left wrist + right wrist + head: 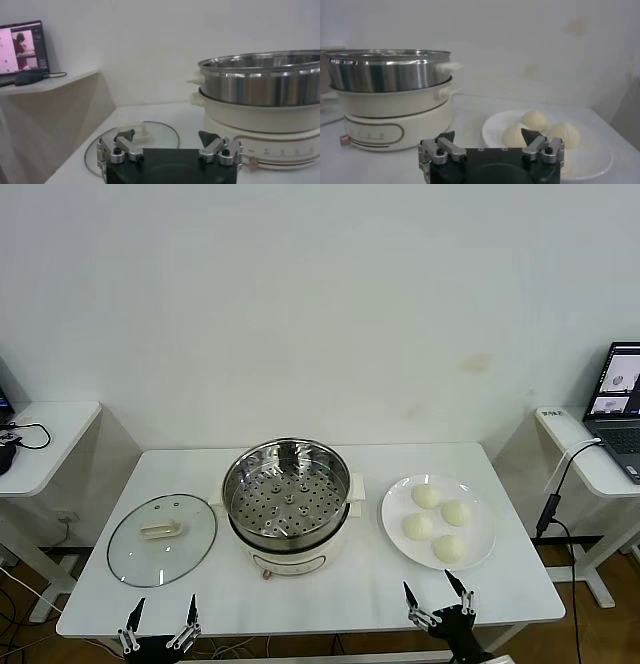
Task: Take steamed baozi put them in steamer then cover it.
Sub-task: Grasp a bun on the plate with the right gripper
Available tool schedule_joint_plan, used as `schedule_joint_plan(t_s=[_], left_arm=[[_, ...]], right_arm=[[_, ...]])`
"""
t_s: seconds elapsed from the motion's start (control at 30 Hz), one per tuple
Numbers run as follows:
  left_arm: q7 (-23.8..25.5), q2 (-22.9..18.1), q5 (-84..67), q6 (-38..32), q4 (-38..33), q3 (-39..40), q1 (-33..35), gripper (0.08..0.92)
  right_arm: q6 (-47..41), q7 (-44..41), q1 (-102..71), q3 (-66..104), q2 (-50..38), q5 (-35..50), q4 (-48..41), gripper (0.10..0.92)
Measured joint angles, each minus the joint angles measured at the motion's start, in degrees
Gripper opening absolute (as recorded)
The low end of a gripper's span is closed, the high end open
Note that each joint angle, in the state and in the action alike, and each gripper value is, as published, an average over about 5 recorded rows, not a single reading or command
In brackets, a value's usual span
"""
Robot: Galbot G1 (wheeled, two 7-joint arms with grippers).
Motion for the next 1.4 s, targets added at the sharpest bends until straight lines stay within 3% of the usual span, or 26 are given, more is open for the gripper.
schedule_joint_plan(t_s=[0.27,0.57,0.97,1.4], left_arm=[[0.8,1.0,1.7,4.4,-2.3,-1.3,-1.6,0.823],[2.5,1.6,4.4,7.2,-4.6,-2.3,-2.2,0.823],[3.1,0.5,7.8,8.5,-7.0,-2.1,-1.6,0.823],[3.0,0.5,8.9,9.1,-7.7,-3.7,-1.4,0.823]], right_arm=[[-3.4,0.8,5.1,2.1,-4.6,-7.5,-0.9,0.823],[-9.4,-3.8,16.1,1.6,-17.0,-16.7,-5.1,0.823],[-11.7,-19.0,44.0,-15.4,-35.4,-19.7,-15.9,0.823],[-11.0,-40.4,80.0,-50.7,-38.3,-17.8,-33.3,0.823]])
